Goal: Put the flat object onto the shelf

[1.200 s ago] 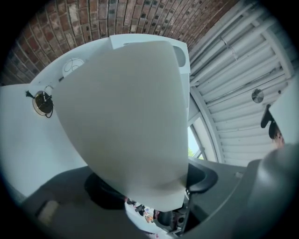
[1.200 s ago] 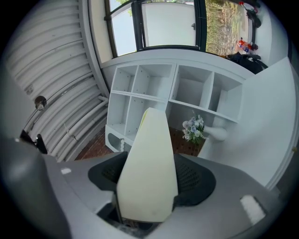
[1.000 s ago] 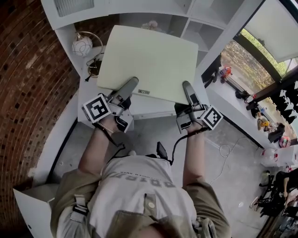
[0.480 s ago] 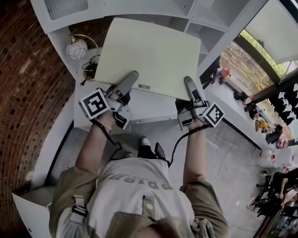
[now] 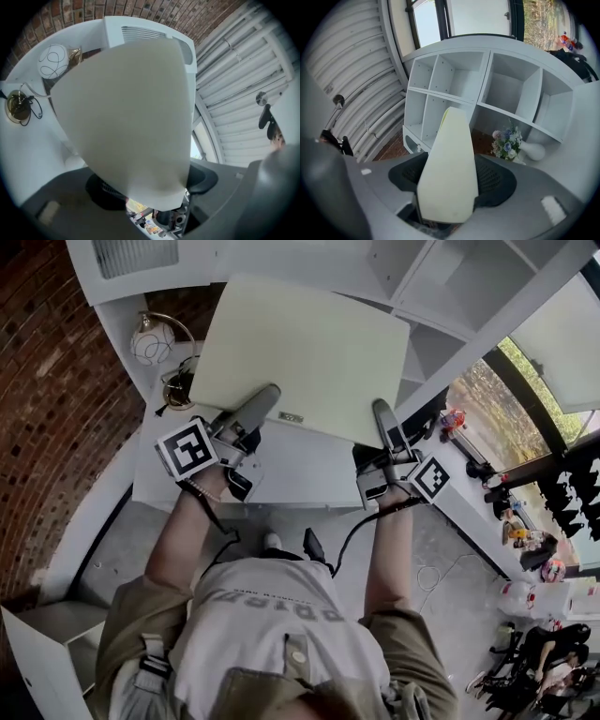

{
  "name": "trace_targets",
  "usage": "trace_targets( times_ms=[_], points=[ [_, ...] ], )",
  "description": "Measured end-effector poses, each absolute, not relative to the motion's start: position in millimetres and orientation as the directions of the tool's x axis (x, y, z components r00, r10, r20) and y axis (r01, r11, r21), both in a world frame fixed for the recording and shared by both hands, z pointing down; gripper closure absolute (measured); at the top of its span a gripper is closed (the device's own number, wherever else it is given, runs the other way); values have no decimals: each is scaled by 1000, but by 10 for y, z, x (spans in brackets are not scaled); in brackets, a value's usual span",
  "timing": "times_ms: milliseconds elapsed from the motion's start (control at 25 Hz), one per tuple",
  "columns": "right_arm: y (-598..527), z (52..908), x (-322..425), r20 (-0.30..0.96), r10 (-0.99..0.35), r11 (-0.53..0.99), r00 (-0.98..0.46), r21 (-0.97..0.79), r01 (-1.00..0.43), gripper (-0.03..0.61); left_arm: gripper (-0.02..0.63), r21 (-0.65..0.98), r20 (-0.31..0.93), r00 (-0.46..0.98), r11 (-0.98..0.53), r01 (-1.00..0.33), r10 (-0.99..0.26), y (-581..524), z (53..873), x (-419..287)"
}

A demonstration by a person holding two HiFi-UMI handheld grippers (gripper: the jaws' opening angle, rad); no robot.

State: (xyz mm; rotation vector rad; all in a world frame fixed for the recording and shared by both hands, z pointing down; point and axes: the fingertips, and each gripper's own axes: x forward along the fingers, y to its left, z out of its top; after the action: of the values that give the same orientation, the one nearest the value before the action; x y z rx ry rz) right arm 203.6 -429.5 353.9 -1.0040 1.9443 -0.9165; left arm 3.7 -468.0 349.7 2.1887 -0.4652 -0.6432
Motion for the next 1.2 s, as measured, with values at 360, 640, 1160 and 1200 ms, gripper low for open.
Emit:
trace_targets(
  times_ms=[360,640,1160,1200],
  points=[
    [-4815,3409,2323,-293,-826,468,-482,-833,-296,264,261,770,-303,763,-619,-158,-571,-5031,3323,311],
    [-5136,3278,2407,-300,-791,499,-533,-821,-278,263,262,752,-328,732,-634,-181,-598,-5237,3175,387],
    [-5539,3080,2259,-342,-793,522,-504,-808,-274,261,265,762,-341,721,-627,-164,-603,-5638,3039,225],
    [-5566,3081,2249,-342,-799,516,-494,-812,-272,261,265,769,-335,722,-619,-162,-605,-5685,3048,211]
  ],
)
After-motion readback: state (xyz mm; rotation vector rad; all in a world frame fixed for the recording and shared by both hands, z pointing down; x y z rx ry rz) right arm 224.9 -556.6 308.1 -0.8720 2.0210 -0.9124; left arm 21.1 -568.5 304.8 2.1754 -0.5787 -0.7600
